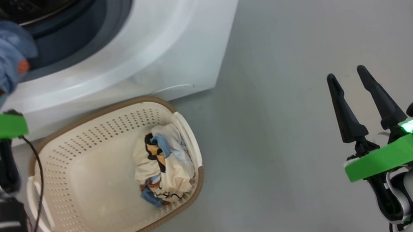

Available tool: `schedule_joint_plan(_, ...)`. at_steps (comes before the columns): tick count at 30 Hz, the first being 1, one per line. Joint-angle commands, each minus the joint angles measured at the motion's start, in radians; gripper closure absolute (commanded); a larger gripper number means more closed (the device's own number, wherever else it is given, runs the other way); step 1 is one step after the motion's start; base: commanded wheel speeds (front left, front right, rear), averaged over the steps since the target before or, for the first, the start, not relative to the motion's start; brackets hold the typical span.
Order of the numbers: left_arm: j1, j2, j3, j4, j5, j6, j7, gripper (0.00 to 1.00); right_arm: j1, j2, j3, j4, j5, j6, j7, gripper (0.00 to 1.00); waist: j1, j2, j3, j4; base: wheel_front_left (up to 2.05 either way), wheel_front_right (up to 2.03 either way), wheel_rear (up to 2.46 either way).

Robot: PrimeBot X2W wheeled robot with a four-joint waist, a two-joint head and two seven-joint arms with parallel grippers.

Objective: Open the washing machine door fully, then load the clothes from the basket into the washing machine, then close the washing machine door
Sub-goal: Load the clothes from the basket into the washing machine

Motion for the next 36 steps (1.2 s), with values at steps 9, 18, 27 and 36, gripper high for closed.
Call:
schedule_joint_plan(9, -0.191, 0.085, 0.030, 0.171, 0.064, 0.001, -0.006, 1.00, -0.042, 0.005, 0.072, -0.029, 0.060, 0.005, -0.008, 0.00, -0.0002, 0.0000, 0.078, -0.079, 0.00, 0.00, 0.00)
schedule_joint_plan(18, -0.354, 0.140, -0.010, 0.332, 0.134, 0.001, -0.006, 1.00, -0.067, 0.005, 0.128, -0.037, 0.103, 0.005, -0.008, 0.00, -0.0002, 0.0000, 0.123, -0.137, 0.00, 0.00, 0.00)
schedule_joint_plan(27, -0.475, 0.194, 0.012, 0.342, 0.187, 0.022, -0.006, 0.74, -0.087, 0.005, 0.164, -0.047, 0.142, 0.005, -0.008, 0.00, -0.0002, 0.0000, 0.170, -0.192, 0.00, 0.00, 0.00)
schedule_joint_plan(36, -0.430, 0.183, 0.069, 0.240, 0.217, 0.034, -0.006, 0.00, -0.084, 0.005, 0.147, -0.046, 0.140, 0.005, -0.008, 0.00, -0.0002, 0.0000, 0.175, -0.189, 0.00, 0.00, 0.00)
